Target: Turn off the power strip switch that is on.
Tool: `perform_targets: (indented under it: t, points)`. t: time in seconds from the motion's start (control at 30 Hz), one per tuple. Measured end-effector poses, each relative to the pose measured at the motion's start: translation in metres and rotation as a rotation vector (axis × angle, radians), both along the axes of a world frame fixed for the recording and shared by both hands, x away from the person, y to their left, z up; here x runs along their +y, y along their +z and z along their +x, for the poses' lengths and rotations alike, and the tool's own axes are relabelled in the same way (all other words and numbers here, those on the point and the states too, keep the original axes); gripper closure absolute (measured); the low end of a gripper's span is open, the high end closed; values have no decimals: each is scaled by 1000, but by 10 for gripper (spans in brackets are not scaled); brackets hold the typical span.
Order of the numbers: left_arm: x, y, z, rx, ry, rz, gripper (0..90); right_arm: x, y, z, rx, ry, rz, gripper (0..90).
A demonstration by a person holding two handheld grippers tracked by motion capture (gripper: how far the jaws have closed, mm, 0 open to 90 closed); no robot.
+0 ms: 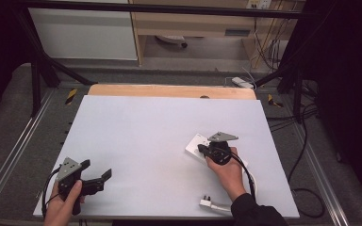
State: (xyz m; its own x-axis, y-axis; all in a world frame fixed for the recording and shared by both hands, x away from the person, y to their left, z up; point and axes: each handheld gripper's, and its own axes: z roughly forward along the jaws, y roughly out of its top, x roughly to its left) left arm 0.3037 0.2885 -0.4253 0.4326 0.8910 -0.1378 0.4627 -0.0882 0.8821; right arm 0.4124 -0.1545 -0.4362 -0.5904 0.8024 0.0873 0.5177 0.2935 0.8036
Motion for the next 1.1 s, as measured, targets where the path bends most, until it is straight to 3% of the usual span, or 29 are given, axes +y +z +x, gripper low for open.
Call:
perform_targets:
  t: [1.1]
  points:
    - [-1, 0, 0, 2, -5, 4, 60, 10, -2, 1, -2, 18, -5, 900]
